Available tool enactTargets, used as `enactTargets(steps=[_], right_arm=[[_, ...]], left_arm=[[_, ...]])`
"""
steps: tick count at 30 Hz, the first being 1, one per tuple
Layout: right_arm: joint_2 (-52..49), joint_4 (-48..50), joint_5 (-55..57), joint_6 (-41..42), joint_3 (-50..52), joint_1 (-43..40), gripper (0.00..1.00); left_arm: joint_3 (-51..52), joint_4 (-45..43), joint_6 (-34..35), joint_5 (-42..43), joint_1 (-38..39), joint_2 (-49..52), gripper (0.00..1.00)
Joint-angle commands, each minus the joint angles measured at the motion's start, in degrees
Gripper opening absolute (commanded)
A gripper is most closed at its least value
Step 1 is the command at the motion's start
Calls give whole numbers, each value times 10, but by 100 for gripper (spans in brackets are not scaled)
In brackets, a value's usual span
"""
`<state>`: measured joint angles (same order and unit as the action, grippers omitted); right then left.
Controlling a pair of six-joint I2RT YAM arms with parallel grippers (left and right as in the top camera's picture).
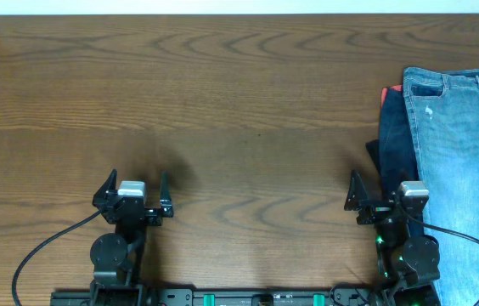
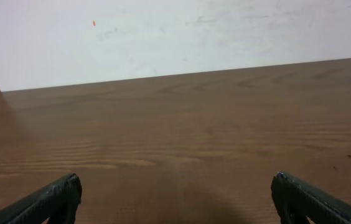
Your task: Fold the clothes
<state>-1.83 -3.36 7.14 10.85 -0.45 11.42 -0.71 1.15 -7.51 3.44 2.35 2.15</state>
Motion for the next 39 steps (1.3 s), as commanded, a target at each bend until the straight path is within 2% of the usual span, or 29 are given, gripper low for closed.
enactTargets(steps=[1, 21, 25, 28, 32, 36, 39], right_arm=[[-2, -1, 1, -4, 1, -6, 99], [-2, 0, -3, -2, 1, -6, 99], [-2, 5, -31, 3, 1, -6, 99], [-2, 23, -68, 3, -8, -6, 99], [-7, 19, -74, 2, -61, -6, 99], [-57, -34, -78, 2, -150, -6, 99], [-136, -101, -83, 3, -233, -6, 99]], left_arm=[[4, 27, -3, -1, -2, 0, 98], [4, 25, -3, 2, -2, 0, 98], [4, 15, -3, 42, -2, 0, 98], [-6, -30, -3, 92, -2, 0, 98], [-57, -64, -3, 94, -2, 1, 98], [-156, 10, -3, 87, -2, 41, 98], [-244, 82, -3, 72, -2, 110, 98]])
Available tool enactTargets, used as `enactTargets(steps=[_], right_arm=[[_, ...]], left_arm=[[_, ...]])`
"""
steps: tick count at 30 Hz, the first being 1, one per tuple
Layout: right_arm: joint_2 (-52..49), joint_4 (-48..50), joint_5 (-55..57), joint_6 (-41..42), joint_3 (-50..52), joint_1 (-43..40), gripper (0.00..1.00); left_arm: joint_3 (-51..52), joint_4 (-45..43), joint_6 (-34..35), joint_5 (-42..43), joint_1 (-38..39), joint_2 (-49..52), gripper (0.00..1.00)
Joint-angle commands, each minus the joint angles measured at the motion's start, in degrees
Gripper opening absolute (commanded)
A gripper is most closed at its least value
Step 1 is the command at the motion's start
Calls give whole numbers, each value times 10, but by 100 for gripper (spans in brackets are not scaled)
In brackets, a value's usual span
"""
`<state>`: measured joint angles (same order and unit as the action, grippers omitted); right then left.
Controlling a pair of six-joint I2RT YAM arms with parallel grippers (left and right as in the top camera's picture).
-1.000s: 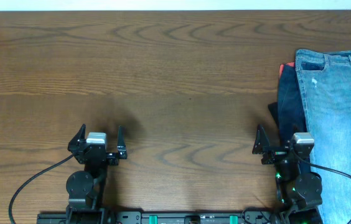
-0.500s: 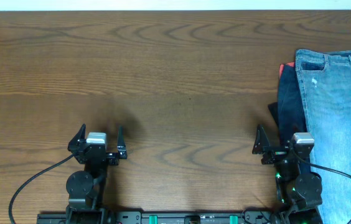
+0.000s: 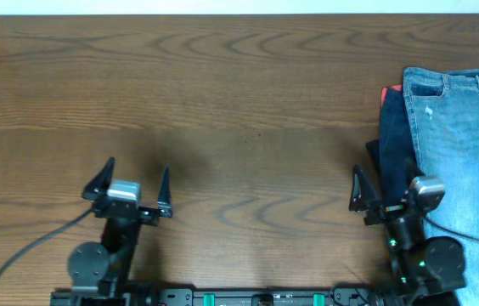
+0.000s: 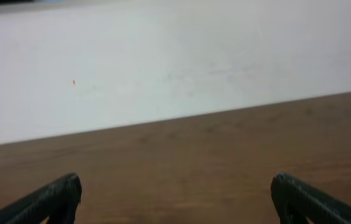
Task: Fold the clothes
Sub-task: 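Reach the right gripper to the light-blue jeans on the clothes stack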
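Note:
A pile of clothes lies at the table's right edge: light blue jeans (image 3: pixel 464 140) on top, a dark navy garment (image 3: pixel 395 144) under them, and a sliver of red cloth (image 3: pixel 383 94) at the pile's far left corner. My right gripper (image 3: pixel 384 189) stands open at the pile's near left side, one finger over the navy garment, holding nothing. My left gripper (image 3: pixel 136 181) is open over bare wood at the near left, far from the clothes. In the left wrist view the left gripper (image 4: pixel 175 196) spreads wide, with only table and wall ahead.
The wooden table (image 3: pixel 222 102) stretches wide between the arms and to the far edge. A white wall (image 4: pixel 163 62) rises behind the table's far edge. The arm bases and cables sit along the near edge.
Both arms have risen and tipped up a little. The left wrist view now faces more wall and less table. Both grippers stay open; the clothes have not moved.

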<state>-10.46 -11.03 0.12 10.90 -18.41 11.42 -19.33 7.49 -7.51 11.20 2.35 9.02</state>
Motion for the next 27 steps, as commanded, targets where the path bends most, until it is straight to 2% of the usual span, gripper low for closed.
enactTargets(steps=[1, 6, 11, 15, 20, 23, 25, 27], right_arm=[[-88, -56, -15, 2, -89, -6, 99], [-291, -223, -26, 15, -274, -6, 99], [-521, -418, -28, 6, -506, -10, 99], [-661, -503, -45, 8, -655, -10, 99], [-763, -488, -46, 1, -734, -13, 98], [-809, -426, -19, 6, -744, -35, 93], [-838, -389, 12, 25, -744, -60, 93], [-867, -363, 39, 35, -744, -91, 89]], left_arm=[[-103, 53, -1, -7, -2, 82, 98], [-274, 176, 12, -7, -2, 250, 98], [-464, 349, 12, -7, -2, 419, 98], [-578, 469, 12, -1, -2, 523, 98], [-627, 539, 12, -1, -2, 596, 98], [-627, 553, 12, 2, -2, 610, 98], [-627, 559, 12, 3, -2, 612, 98], [-627, 566, 12, 3, -2, 610, 98]])
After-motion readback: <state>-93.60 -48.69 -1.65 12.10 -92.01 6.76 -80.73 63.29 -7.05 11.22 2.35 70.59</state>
